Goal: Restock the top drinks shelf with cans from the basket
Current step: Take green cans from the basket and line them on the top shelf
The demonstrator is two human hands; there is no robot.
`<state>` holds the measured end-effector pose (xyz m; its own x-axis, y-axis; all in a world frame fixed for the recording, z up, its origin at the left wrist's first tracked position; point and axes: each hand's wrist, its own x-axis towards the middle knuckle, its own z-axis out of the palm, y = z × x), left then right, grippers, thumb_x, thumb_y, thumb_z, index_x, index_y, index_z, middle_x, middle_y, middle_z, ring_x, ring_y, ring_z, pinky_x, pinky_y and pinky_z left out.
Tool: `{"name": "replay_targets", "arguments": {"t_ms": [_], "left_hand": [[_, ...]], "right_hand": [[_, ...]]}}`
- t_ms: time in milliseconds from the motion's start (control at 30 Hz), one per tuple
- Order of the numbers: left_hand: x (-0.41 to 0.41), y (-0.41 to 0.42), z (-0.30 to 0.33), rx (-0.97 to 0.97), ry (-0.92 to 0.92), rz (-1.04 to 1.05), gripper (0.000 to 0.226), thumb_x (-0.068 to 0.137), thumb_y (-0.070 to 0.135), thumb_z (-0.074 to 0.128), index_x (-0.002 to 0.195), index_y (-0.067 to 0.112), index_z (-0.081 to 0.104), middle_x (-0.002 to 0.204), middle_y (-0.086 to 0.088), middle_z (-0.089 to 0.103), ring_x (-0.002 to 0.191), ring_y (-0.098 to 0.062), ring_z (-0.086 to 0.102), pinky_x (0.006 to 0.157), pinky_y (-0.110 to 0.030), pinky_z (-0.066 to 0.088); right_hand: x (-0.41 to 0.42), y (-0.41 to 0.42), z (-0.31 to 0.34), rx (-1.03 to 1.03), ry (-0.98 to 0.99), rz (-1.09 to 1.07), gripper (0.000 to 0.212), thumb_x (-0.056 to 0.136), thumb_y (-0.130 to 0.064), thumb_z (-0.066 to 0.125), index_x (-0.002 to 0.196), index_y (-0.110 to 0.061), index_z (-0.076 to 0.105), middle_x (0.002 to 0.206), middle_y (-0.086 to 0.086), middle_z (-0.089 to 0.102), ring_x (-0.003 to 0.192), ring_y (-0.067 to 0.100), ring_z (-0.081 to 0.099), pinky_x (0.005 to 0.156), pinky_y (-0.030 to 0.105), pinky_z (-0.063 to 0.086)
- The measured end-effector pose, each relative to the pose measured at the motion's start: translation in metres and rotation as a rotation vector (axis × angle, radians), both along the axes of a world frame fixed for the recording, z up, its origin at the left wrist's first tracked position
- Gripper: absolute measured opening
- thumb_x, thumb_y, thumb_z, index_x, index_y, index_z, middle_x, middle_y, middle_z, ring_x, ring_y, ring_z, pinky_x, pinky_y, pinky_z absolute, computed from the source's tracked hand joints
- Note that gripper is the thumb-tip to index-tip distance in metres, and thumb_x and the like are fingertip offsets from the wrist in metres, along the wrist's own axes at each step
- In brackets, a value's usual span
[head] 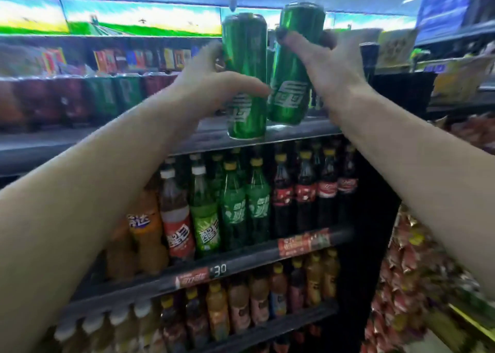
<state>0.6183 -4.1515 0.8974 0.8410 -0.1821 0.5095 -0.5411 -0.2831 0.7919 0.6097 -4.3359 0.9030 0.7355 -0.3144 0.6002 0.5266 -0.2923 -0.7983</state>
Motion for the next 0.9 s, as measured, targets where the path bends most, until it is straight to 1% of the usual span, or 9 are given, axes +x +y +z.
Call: {"name": "replay_targets", "arguments": {"t_ms": [133, 267, 367, 467, 533, 600, 700, 800, 900], "left_hand": [[0.023, -0.011, 0.020, -0.033, -0.004, 0.067, 0.058, 0.066, 0.026, 0.094, 0.107, 0.034, 0.053, 0.115, 0.001, 0.072, 0.102, -0.019, 0.075, 0.095, -0.047, 0.060], [0.055, -0.019, 0.023, -0.117, 0.014, 0.145, 0.089, 0.044, 0.033, 0.097, 0.123, 0.024, 0.056, 0.115, 0.000, 0.074, 0.100, -0.022, 0.076, 0.092, -0.047, 0.061], [0.076, -0.023, 0.023, -0.104, 0.027, 0.196, 0.079, 0.054, 0.027, 0.098, 0.122, 0.022, 0.057, 0.112, 0.001, 0.074, 0.099, -0.020, 0.075, 0.092, -0.045, 0.061], [0.094, -0.025, 0.023, -0.079, 0.027, 0.242, 0.089, 0.043, 0.033, 0.099, 0.122, 0.019, 0.060, 0.111, -0.001, 0.074, 0.097, -0.023, 0.075, 0.090, -0.047, 0.062], [0.106, -0.026, 0.024, -0.072, 0.023, 0.256, 0.088, 0.040, 0.032, 0.100, 0.119, 0.019, 0.063, 0.108, -0.001, 0.076, 0.095, -0.024, 0.077, 0.088, -0.046, 0.063], [0.111, -0.030, 0.025, -0.036, 0.040, 0.256, 0.077, 0.049, 0.027, 0.101, 0.116, 0.017, 0.066, 0.106, -0.001, 0.077, 0.095, -0.022, 0.077, 0.089, -0.044, 0.062], [0.119, -0.037, 0.019, 0.013, 0.044, 0.260, 0.068, 0.052, 0.025, 0.101, 0.112, 0.016, 0.071, 0.101, 0.001, 0.079, 0.093, -0.020, 0.077, 0.090, -0.042, 0.062], [0.122, -0.043, 0.012, 0.072, 0.044, 0.272, 0.075, 0.046, 0.032, 0.099, 0.115, 0.018, 0.071, 0.102, 0.002, 0.078, 0.094, -0.021, 0.076, 0.090, -0.045, 0.062], [0.124, -0.047, 0.008, 0.090, 0.037, 0.272, 0.069, 0.057, 0.029, 0.100, 0.116, 0.017, 0.067, 0.104, 0.000, 0.076, 0.096, -0.020, 0.074, 0.089, -0.041, 0.061]], "right_hand": [[0.020, -0.005, 0.026, -0.101, -0.007, -0.088, 0.042, 0.077, -0.059, 0.079, 0.104, -0.029, 0.069, 0.095, -0.019, 0.066, 0.088, -0.001, 0.063, 0.074, 0.019, 0.051], [0.048, -0.011, 0.032, -0.224, 0.006, -0.156, 0.048, 0.081, -0.057, 0.077, 0.116, -0.026, 0.066, 0.102, -0.013, 0.064, 0.092, 0.008, 0.061, 0.077, 0.021, 0.043], [0.069, -0.014, 0.030, -0.293, 0.013, -0.228, 0.054, 0.082, -0.059, 0.075, 0.121, -0.023, 0.065, 0.108, -0.009, 0.065, 0.098, 0.014, 0.062, 0.076, 0.024, 0.043], [0.087, -0.019, 0.025, -0.343, 0.049, -0.302, 0.057, 0.083, -0.062, 0.073, 0.121, -0.021, 0.064, 0.112, -0.006, 0.066, 0.098, 0.018, 0.062, 0.077, 0.029, 0.046], [0.098, -0.022, 0.020, -0.374, 0.055, -0.346, 0.059, 0.082, -0.063, 0.073, 0.122, -0.020, 0.065, 0.113, -0.003, 0.069, 0.100, 0.021, 0.066, 0.084, 0.034, 0.054], [0.104, -0.023, 0.015, -0.408, 0.046, -0.389, 0.065, 0.082, -0.061, 0.074, 0.130, -0.018, 0.062, 0.115, -0.001, 0.070, 0.104, 0.023, 0.067, 0.089, 0.040, 0.057], [0.110, -0.027, 0.009, -0.454, 0.014, -0.457, 0.074, 0.084, -0.061, 0.072, 0.140, -0.015, 0.056, 0.119, 0.001, 0.070, 0.109, 0.023, 0.067, 0.086, 0.035, 0.056], [0.112, -0.027, 0.009, -0.526, -0.004, -0.500, 0.071, 0.086, -0.059, 0.070, 0.136, -0.010, 0.057, 0.119, 0.005, 0.069, 0.113, 0.025, 0.065, 0.083, 0.033, 0.052], [0.110, -0.026, 0.010, -0.608, 0.005, -0.483, 0.073, 0.092, -0.052, 0.068, 0.143, -0.004, 0.046, 0.141, 0.011, 0.053, 0.124, 0.028, 0.058, 0.096, 0.034, 0.048]]}}
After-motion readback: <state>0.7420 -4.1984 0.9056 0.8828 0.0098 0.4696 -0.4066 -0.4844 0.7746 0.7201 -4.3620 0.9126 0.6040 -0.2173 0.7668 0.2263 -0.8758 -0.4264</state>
